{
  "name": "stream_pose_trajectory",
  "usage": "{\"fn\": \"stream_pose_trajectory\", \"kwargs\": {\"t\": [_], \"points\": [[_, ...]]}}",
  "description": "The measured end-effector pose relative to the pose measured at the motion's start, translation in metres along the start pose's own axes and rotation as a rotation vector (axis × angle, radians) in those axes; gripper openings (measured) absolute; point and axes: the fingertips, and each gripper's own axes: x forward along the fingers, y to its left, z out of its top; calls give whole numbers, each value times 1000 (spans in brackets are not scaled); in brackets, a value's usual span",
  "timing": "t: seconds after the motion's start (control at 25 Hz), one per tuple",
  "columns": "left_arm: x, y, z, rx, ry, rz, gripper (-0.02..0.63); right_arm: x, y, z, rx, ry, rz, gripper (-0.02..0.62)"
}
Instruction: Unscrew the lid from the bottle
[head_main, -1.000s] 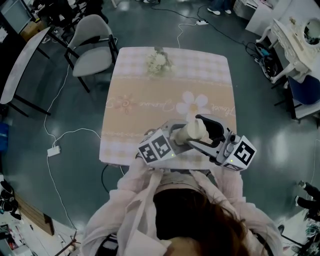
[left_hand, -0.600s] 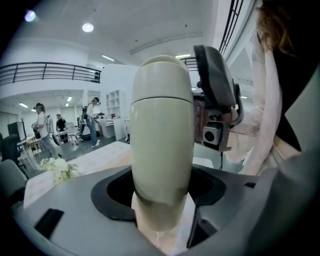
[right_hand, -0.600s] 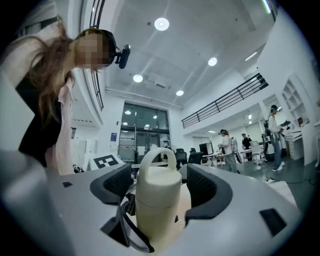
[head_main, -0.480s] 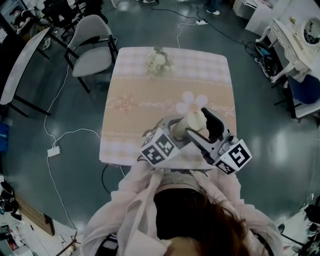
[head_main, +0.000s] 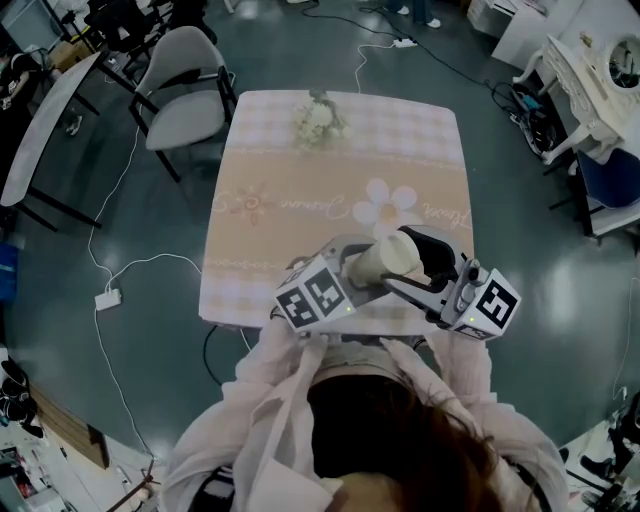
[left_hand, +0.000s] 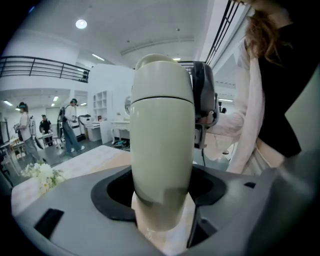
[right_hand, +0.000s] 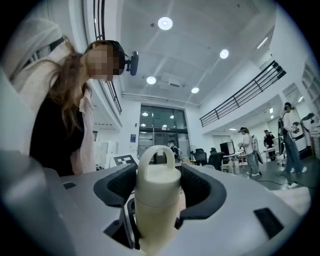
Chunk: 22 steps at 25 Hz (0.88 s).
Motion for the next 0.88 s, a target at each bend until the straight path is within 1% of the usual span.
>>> {"fn": "stream_pose_trajectory", "kwargs": {"t": [0.08,0.16,0.24,0.36,0.44,0.56,0.68,0.76,0.8,0.88], "points": [[1,-8,4,19,-18,-40,313,-3,7,5,-7,-9,67,295],[2,-11,6,22,-28,-55,313,-5,9,5,-11,-4,88,296],[3,-7,3,8,-27,-37,313,-5,3,3,-1,5,48,299],[2,4,4,-2,-38,21,313,-3,-10,1,24,5,-78,341],[1,12,4,-3,-37,64,313,2,-14,-1,24,18,-158,357],[0,20,-1,-28,-23,110,313,9,-13,-9,2,60,-229,363],[-1,23,-4,-46,-20,124,313,14,-12,-11,2,68,-252,359],[-2,23,-5,-43,-22,123,313,14,-14,-12,5,67,-256,321],[-2,23,-5,-44,-21,119,313,14,-15,-11,4,69,-248,285],[-3,20,-4,-36,-27,102,313,12,-13,-11,10,69,-201,287]]}}
